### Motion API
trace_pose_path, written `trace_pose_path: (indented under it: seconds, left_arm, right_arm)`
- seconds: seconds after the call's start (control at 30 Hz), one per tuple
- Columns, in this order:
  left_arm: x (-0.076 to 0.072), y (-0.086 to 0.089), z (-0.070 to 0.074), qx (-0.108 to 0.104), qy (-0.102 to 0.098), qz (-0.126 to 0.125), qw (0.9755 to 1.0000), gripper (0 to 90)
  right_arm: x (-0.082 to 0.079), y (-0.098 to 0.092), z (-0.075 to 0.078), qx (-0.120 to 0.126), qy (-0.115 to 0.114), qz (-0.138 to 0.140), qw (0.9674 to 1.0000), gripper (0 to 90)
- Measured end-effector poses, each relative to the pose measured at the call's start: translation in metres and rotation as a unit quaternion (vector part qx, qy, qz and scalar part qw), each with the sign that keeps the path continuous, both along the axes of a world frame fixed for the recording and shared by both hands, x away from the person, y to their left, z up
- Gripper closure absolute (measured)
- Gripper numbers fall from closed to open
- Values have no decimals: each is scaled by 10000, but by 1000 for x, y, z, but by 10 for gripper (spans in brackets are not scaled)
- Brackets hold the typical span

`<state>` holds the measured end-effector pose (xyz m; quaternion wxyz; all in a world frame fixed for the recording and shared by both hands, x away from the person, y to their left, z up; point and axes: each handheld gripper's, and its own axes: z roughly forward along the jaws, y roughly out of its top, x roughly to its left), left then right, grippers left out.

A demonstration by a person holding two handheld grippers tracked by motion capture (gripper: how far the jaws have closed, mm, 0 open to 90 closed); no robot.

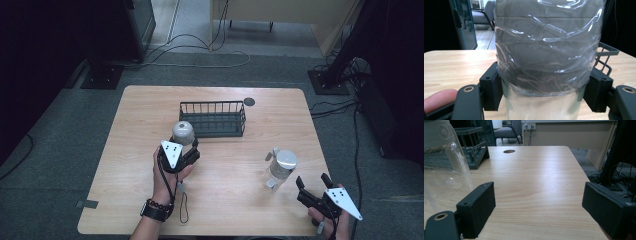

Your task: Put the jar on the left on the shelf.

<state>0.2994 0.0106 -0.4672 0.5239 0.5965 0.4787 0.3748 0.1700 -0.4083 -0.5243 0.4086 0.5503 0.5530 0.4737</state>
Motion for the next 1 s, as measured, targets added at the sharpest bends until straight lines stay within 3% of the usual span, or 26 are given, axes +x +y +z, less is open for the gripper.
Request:
trace_pose_path:
  seconds: [0.43, 0.67, 1.0]
  left_arm:
    - [17, -12, 21, 37, -118, -43, 9999, 294]
    - [27, -17, 34, -43, -167, -43, 9998, 295]
    - [42, -20, 41, -15, -144, -31, 9999, 294]
  right_arm:
    - [0, 0, 0, 9, 4, 12, 10000, 111]
    - [0, 0, 0, -1, 2, 27, 10000, 111]
    - [1, -1, 0, 33, 9, 46, 10000, 111]
